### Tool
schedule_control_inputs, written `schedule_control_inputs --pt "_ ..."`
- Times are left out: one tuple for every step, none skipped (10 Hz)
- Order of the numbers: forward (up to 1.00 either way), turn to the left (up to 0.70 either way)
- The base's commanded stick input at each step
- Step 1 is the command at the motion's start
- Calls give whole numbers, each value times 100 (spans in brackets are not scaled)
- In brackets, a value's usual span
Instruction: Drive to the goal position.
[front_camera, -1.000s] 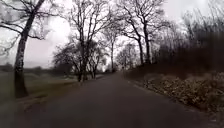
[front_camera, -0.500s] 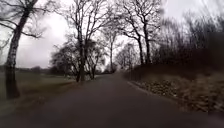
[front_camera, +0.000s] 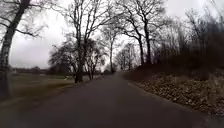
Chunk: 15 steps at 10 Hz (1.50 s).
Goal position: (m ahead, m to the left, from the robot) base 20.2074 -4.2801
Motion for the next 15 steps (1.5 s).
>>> schedule_control_inputs --pt "100 18" --pt "100 38" --pt "100 40" --pt "100 40" --pt "100 28" --pt "100 2" --pt "100 0" --pt "100 0" --pt "100 0" --pt "100 0" --pt "100 0" --pt "100 0" --pt "100 0" --pt "100 0" --pt "100 0"
